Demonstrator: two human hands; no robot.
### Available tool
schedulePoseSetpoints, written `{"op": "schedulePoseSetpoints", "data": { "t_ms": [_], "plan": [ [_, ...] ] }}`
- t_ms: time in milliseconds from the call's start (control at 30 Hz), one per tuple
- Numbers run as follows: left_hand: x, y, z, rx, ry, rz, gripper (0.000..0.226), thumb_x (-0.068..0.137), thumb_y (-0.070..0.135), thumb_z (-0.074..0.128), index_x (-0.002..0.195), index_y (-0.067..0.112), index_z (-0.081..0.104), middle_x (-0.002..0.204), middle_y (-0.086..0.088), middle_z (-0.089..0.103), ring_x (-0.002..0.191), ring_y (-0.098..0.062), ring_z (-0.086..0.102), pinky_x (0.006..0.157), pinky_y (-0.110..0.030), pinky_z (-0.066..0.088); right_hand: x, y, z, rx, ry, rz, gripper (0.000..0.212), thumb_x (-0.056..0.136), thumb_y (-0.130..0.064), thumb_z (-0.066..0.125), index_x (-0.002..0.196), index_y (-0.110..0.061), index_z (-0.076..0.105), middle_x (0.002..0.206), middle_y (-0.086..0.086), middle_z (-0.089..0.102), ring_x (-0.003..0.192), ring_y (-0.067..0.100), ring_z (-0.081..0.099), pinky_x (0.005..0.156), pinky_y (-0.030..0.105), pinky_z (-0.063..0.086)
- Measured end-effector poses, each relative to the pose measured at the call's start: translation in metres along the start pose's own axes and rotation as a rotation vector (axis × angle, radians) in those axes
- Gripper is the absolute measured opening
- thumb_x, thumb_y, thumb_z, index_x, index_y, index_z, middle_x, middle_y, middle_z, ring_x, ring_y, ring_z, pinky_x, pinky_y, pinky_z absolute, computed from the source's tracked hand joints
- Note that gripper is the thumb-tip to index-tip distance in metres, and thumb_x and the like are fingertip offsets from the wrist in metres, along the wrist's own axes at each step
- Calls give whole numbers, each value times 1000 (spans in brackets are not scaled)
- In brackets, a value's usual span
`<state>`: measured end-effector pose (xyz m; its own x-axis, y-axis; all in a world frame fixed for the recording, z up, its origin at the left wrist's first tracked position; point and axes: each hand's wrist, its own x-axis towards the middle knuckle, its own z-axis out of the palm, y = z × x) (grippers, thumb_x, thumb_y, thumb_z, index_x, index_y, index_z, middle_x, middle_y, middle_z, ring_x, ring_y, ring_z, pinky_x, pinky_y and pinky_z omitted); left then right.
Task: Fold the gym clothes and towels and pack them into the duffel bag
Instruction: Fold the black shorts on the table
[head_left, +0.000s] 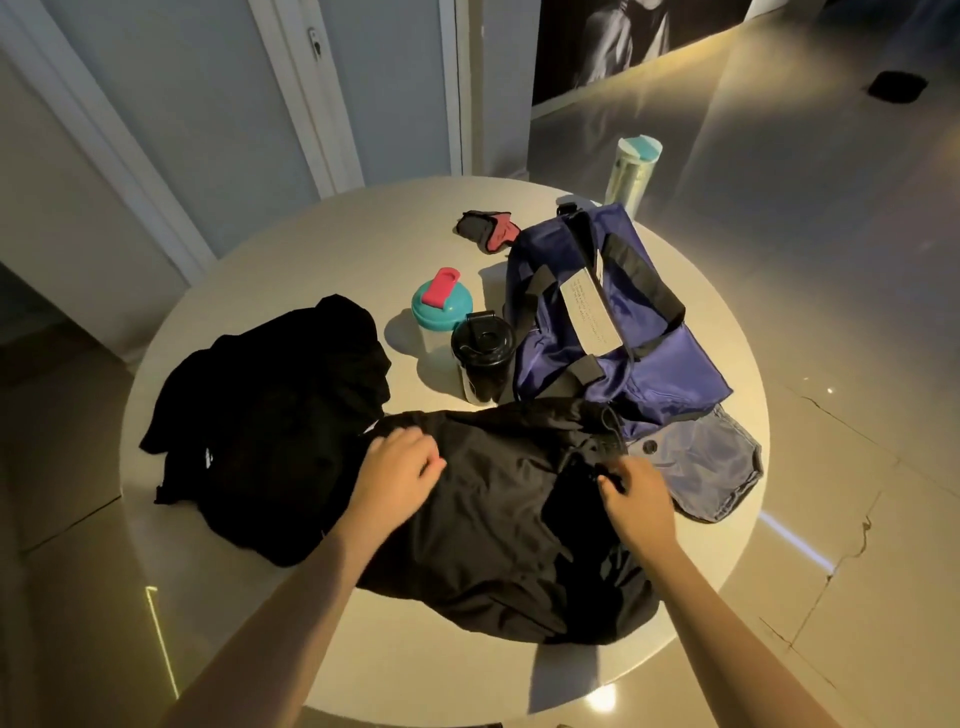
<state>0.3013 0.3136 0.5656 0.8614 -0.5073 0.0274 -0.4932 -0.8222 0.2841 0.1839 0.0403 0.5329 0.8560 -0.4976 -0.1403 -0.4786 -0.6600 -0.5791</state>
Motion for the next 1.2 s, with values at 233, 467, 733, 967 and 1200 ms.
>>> {"op": "schedulePoseSetpoints", "data": {
  "t_ms": [233,467,733,967,1200],
  "plan": [
    [-86,-2,44,48,-465,78,71,77,69,37,134,28,48,139,14,41,135,-5,29,116,-34,8,-70,16,36,-348,-380,-166,60,90,-55,46,139,-21,40,145,1,40,136,22,31,108,39,28],
    [-33,3,26,-166,-367,-234,19,94,29,53,108,18,60,108,-6,65,105,-27,59,89,-34,43,-84,35,36,-341,-474,-195,77,91,-46,53,151,-27,7,159,-6,5,146,15,6,117,41,11],
    [-51,46,24,127,111,7,28,93,37,48,84,13,59,80,-4,59,78,-23,58,68,-34,45,-93,41,47,-436,-209,-192,83,71,-44,77,140,-12,44,148,7,39,135,31,38,106,57,29],
    [-146,14,80,209,-286,-63,50,53,48,87,96,28,73,106,9,69,99,-15,66,79,-33,55,-95,41,47,-478,-354,-110,69,96,-54,35,151,-22,10,159,-3,4,147,19,-2,116,48,6],
    [-114,30,27,18,-158,-80,9,86,23,66,95,20,67,90,2,68,89,-18,63,77,-26,45,-93,40,41,-411,-368,-77,64,97,-54,32,150,-22,16,159,-5,10,146,16,3,116,47,12]
  ]
}}
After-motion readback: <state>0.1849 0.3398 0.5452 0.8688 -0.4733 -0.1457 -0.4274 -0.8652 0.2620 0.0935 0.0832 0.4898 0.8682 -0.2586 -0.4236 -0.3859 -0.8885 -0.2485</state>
